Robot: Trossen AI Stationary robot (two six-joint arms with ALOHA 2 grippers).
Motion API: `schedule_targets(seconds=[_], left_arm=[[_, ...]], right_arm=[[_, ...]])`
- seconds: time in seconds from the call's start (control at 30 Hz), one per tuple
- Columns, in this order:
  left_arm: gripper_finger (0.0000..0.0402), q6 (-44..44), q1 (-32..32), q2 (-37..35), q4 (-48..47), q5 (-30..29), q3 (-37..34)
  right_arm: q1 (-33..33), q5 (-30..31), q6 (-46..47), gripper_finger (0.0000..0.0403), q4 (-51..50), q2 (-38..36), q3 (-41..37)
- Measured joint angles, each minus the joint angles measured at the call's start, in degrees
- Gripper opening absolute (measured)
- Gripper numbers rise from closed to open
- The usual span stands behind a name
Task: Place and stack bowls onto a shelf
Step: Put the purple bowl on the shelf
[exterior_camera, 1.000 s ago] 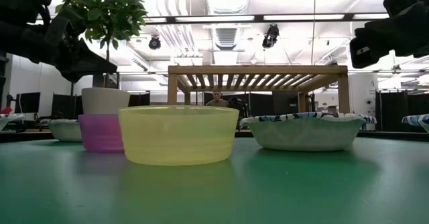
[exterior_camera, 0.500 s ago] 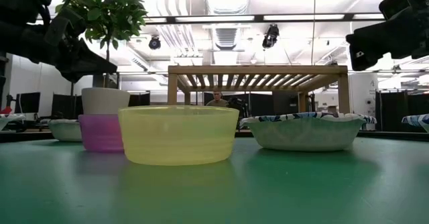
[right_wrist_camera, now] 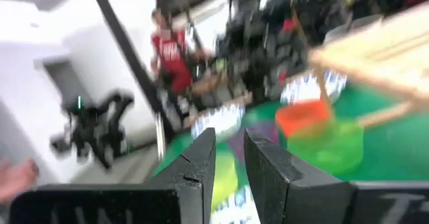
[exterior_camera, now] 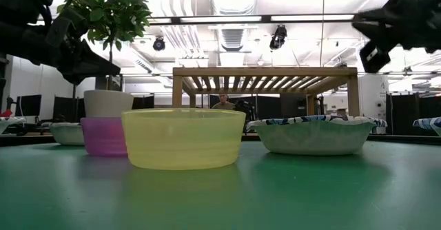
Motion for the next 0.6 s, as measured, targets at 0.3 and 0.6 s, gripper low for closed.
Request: schedule_targets(seconds=[0.3,0.6], left_arm=[[0.0000,0.0,0.0,0.0,0.0,0.0,0.0],[0.0000,0.0,0.0,0.0,0.0,-0.1,0.0]], right_arm=[[0.0,3.3,-5.6,0.0068,2.1,0.0,4.5],[0.0,10.9,-17.2,0.0068,-0.2,1.3,10.8]])
